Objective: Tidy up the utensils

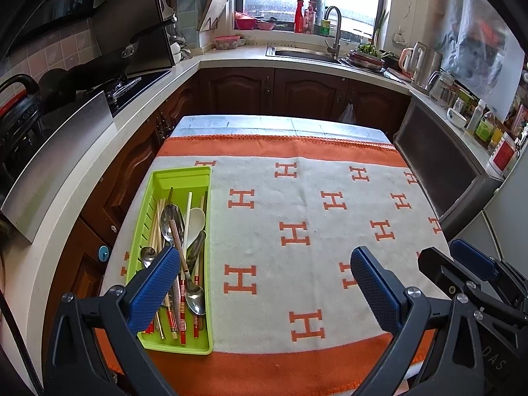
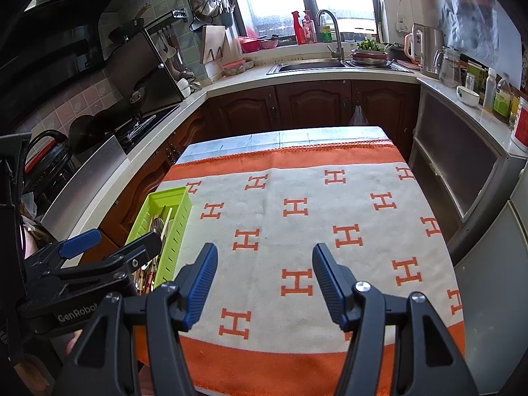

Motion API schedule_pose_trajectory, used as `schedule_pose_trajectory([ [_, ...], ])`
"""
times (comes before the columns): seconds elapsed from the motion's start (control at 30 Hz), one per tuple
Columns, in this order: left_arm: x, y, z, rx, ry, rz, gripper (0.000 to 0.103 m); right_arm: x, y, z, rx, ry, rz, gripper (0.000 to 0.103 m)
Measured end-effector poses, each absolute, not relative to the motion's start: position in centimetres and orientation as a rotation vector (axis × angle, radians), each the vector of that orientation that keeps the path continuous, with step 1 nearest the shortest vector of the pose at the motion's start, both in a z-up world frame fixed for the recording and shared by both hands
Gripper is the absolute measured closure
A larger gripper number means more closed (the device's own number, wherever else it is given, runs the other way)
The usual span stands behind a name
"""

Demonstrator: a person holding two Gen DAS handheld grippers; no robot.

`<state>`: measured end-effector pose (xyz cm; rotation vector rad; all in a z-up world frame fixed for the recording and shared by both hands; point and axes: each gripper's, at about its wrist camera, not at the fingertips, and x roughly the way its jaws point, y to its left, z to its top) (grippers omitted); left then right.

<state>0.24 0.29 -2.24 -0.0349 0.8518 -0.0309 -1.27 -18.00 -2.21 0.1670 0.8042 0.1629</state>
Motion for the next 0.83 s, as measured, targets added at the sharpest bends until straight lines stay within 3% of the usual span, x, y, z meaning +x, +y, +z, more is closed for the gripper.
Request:
schedule_pose_trajectory([
  [0.83,0.17,0.06,-3.23,-0.04,0.881,-0.034,0.001,-1.86,-17.46,-2.88,0.183,0.819,0.167,0.043],
])
